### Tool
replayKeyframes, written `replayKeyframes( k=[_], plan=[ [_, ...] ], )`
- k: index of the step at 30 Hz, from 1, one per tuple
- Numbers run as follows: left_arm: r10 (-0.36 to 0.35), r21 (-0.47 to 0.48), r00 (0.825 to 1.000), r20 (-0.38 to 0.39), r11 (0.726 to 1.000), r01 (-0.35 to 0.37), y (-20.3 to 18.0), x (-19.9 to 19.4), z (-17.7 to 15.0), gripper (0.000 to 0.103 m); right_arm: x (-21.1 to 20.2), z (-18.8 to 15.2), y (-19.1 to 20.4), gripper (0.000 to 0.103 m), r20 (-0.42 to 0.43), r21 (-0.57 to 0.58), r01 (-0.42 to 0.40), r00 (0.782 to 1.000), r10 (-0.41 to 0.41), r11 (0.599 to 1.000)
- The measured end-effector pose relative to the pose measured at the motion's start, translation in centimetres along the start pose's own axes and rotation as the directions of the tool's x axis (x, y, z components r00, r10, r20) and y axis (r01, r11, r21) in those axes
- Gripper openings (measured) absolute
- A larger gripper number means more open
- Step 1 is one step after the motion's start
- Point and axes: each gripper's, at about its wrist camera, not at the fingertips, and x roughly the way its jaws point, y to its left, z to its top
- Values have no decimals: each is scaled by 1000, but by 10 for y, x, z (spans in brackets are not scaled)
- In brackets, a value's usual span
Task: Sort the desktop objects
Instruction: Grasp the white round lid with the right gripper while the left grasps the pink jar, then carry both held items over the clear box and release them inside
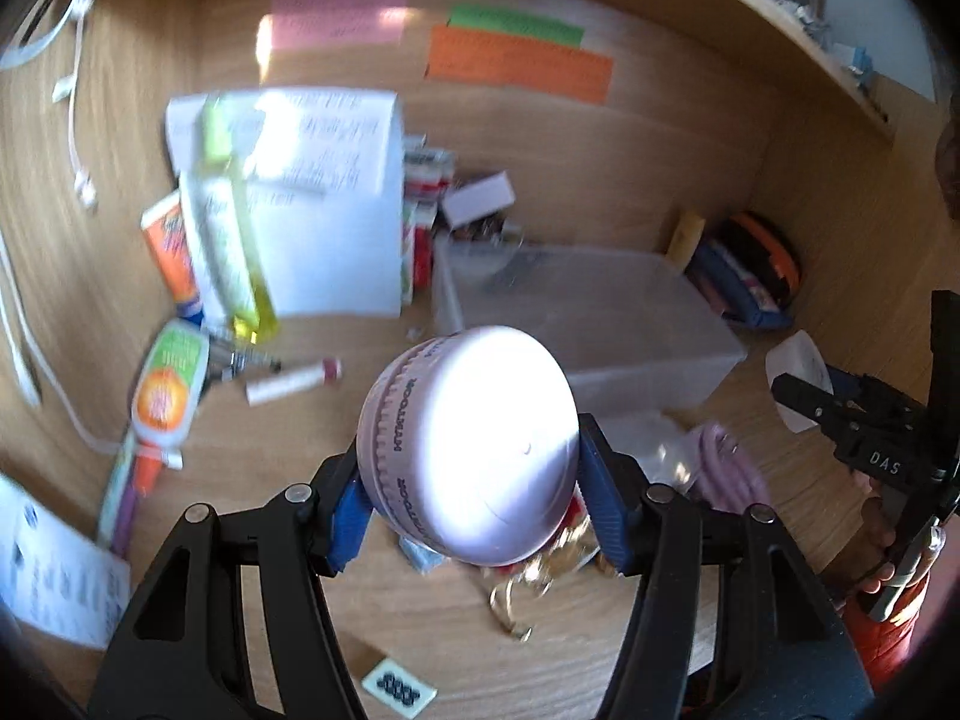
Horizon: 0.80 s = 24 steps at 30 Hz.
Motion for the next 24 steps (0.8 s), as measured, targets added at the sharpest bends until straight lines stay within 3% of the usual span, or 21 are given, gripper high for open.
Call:
replayKeyframes(
  k=[11, 24],
  plan=[
    [-28, 21, 1000, 0, 999, 28, -13, 18, 57, 61, 3, 40, -15, 63, 25, -13, -4, 1000, 4, 1000],
    [-12, 45, 983, -181, 999, 21, -28, 107, 92, 61, 58, 84, -29, 63, -55, -27, -34, 998, 32, 999]
  ],
)
